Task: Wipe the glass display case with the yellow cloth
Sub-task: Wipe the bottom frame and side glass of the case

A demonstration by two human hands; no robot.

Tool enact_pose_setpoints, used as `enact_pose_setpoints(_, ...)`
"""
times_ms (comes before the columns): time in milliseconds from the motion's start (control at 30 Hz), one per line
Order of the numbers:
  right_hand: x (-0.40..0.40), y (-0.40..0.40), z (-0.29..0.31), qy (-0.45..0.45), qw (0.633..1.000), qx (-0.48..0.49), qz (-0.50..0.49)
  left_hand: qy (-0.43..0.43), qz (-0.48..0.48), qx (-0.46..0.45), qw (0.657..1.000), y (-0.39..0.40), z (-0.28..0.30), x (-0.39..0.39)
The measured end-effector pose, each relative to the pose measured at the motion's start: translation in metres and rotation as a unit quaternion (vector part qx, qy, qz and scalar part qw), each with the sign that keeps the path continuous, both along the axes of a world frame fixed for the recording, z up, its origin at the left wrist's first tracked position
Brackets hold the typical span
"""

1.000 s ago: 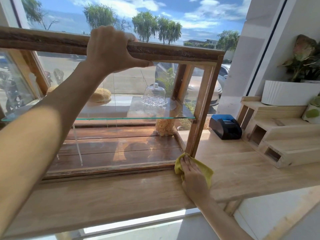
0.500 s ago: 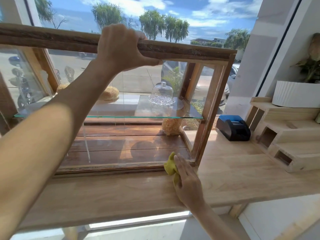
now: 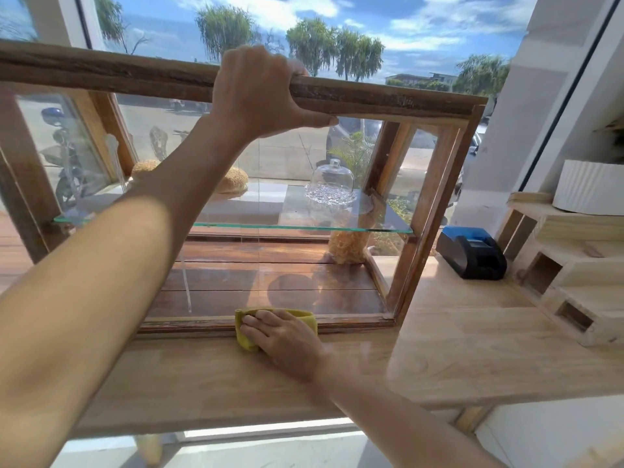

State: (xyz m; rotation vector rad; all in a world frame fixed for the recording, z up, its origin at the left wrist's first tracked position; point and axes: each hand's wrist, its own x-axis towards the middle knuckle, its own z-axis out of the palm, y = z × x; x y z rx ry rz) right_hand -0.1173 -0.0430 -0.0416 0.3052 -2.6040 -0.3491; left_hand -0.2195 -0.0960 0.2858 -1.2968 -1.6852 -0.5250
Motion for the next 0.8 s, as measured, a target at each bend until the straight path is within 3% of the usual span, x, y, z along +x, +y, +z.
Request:
enact_pose_setpoints(300, 0.039, 0.027, 0.009, -0.025, 0.999, -0.016, -0.027, -0.012, 0.007, -0.004, 1.000, -0.002, -0.001, 0.003)
enact_pose_setpoints(467, 0.078, 0.050, 0.008, -0.011, 0.996, -0.008, -0.089, -0.009, 0.009, -0.008, 1.000, -0.004, 0.000, 0.005)
enact_pose_setpoints(800, 0.144, 0.088, 0.011, -0.080, 0.975, 0.005, -0.209, -0.010, -0.003, -0.009, 1.000, -0.005, 0.000, 0.008)
